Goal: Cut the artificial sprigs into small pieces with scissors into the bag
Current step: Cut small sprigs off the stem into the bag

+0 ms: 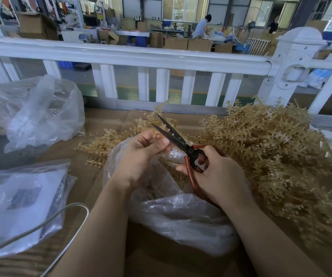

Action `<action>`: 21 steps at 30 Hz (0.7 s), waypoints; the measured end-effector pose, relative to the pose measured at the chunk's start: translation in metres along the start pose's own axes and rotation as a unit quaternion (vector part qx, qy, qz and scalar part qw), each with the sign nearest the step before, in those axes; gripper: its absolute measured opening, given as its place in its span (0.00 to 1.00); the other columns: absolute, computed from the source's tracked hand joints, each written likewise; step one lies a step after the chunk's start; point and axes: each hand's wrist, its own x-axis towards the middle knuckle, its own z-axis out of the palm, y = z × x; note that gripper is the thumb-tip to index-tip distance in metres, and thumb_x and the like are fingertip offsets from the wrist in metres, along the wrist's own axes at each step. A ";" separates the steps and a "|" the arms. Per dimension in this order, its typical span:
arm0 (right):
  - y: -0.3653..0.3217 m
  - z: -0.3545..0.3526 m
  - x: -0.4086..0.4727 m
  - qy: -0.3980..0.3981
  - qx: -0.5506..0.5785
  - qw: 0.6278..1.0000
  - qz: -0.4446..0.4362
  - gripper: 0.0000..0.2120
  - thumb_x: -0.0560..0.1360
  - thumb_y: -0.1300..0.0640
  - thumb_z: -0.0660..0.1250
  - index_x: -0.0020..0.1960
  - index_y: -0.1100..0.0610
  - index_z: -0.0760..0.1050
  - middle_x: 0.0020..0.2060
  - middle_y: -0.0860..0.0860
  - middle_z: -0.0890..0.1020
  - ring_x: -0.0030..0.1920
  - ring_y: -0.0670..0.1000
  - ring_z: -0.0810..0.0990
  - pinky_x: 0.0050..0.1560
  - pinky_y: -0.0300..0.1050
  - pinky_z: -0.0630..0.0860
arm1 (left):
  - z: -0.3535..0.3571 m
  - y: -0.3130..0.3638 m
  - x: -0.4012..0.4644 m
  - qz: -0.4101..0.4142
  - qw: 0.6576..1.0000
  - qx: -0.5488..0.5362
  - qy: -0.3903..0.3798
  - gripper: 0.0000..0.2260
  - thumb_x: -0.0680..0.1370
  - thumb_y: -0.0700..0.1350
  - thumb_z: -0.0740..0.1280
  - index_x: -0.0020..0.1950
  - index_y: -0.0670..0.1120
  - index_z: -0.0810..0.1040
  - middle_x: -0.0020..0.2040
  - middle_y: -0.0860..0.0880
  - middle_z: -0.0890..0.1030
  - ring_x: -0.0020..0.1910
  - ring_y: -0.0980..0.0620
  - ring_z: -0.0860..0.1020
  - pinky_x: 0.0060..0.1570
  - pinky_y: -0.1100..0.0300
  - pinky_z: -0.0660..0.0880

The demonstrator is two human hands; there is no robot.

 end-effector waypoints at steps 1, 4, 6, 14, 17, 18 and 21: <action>0.000 0.000 0.000 0.001 0.002 1.000 -0.001 0.34 0.65 0.14 0.52 0.47 0.43 0.69 0.35 0.37 0.79 0.37 0.42 0.81 0.35 0.45 0.81 | -0.001 0.001 0.000 0.003 1.000 -0.015 0.007 0.05 0.75 0.38 0.69 0.50 0.39 0.80 0.43 0.45 0.83 0.43 0.51 0.81 0.50 0.57 0.79; -0.001 -0.002 0.000 0.003 0.004 1.000 -0.008 0.33 0.66 0.15 0.52 0.47 0.43 0.69 0.33 0.37 0.78 0.34 0.41 0.80 0.34 0.44 0.80 | -0.001 0.004 0.001 0.015 0.999 -0.018 0.030 0.03 0.74 0.39 0.69 0.45 0.39 0.79 0.39 0.47 0.82 0.41 0.52 0.80 0.50 0.60 0.78; -0.001 -0.002 0.000 0.003 0.008 1.000 -0.009 0.33 0.66 0.15 0.53 0.45 0.43 0.69 0.32 0.38 0.78 0.33 0.41 0.79 0.33 0.44 0.80 | 0.001 0.004 0.001 0.018 0.999 -0.020 0.035 0.03 0.74 0.39 0.68 0.43 0.39 0.78 0.37 0.48 0.82 0.39 0.54 0.80 0.48 0.62 0.78; -0.003 -0.004 -0.001 0.012 0.009 1.000 -0.016 0.34 0.66 0.14 0.50 0.47 0.43 0.71 0.33 0.38 0.78 0.34 0.40 0.79 0.33 0.39 0.78 | 0.000 0.005 0.000 0.020 0.999 -0.026 0.028 0.03 0.74 0.38 0.67 0.44 0.38 0.77 0.36 0.49 0.81 0.38 0.55 0.79 0.48 0.63 0.77; -0.004 -0.005 -0.003 0.015 0.007 1.000 -0.018 0.35 0.66 0.15 0.49 0.48 0.44 0.73 0.33 0.37 0.78 0.35 0.40 0.80 0.34 0.36 0.76 | 0.000 0.004 0.000 0.025 0.999 -0.028 0.024 0.03 0.74 0.38 0.67 0.44 0.38 0.76 0.36 0.49 0.81 0.38 0.54 0.79 0.48 0.63 0.77; -0.004 -0.006 -0.003 0.015 0.005 1.000 -0.018 0.35 0.66 0.15 0.49 0.48 0.44 0.73 0.34 0.37 0.78 0.35 0.40 0.79 0.34 0.34 0.74 | -0.001 0.004 0.000 0.025 0.999 -0.030 0.022 0.04 0.74 0.38 0.67 0.45 0.37 0.76 0.36 0.49 0.81 0.38 0.55 0.79 0.48 0.63 0.77; -0.006 -0.008 -0.002 0.015 -0.011 1.000 -0.019 0.35 0.66 0.15 0.48 0.48 0.43 0.71 0.35 0.37 0.78 0.34 0.39 0.76 0.31 0.29 0.66 | 0.000 0.005 0.000 0.027 0.999 -0.016 0.012 0.03 0.74 0.38 0.68 0.44 0.38 0.78 0.36 0.48 0.81 0.38 0.54 0.79 0.48 0.62 0.78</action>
